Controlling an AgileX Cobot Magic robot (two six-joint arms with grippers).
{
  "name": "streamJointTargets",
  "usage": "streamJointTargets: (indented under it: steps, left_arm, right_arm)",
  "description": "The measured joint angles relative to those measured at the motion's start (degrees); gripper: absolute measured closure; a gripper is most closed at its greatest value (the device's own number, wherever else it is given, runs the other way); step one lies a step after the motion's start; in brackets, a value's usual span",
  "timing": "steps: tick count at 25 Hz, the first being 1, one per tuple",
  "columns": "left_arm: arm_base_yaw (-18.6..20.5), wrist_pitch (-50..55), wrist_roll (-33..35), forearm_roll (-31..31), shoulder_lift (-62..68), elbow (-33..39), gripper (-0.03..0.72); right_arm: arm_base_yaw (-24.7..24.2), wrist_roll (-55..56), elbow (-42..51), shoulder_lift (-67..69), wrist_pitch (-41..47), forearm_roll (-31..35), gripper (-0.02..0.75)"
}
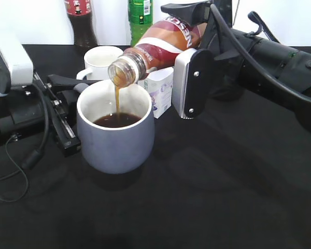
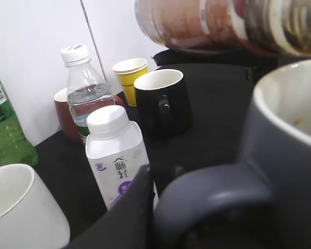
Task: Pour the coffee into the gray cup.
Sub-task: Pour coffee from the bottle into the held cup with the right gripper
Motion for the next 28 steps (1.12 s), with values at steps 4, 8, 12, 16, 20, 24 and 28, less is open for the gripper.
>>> streamJointTargets:
  steps: [4, 8, 12, 16, 20, 24, 28]
  left_arm:
    - [0.0, 0.0, 0.0, 0.0, 0.0, 0.0, 0.624]
    - [0.0, 0.0, 0.0, 0.0, 0.0, 0.0, 0.624]
    - [0.0, 0.0, 0.0, 0.0, 0.0, 0.0, 0.624]
    - [0.0, 0.0, 0.0, 0.0, 0.0, 0.0, 0.624]
    - [0.0, 0.0, 0.0, 0.0, 0.0, 0.0, 0.624]
    - [0.0, 0.1, 0.0, 0.1, 0.0, 0.0, 0.624]
    - [0.0, 0.1, 0.0, 0.1, 0.0, 0.0, 0.624]
  right_arm:
    - [0.0, -0.2, 0.0, 0.0, 0.0, 0.0, 0.205]
    - [0.0, -0.3, 0.0, 0.0, 0.0, 0.0, 0.205]
    - [0.0, -0.4, 0.0, 0.0, -0.1, 0.0, 0.205]
    - [0.0, 0.0, 0.0, 0.0, -0.1, 0.0, 0.205]
    - [0.0, 2.5, 0.0, 0.0, -0.1, 0.0, 0.205]
    - [0.0, 7.3, 0.0, 0.0, -0.1, 0.1, 0.205]
    - [0.0, 22.9, 0.0, 0.0, -0.1, 0.1, 0.205]
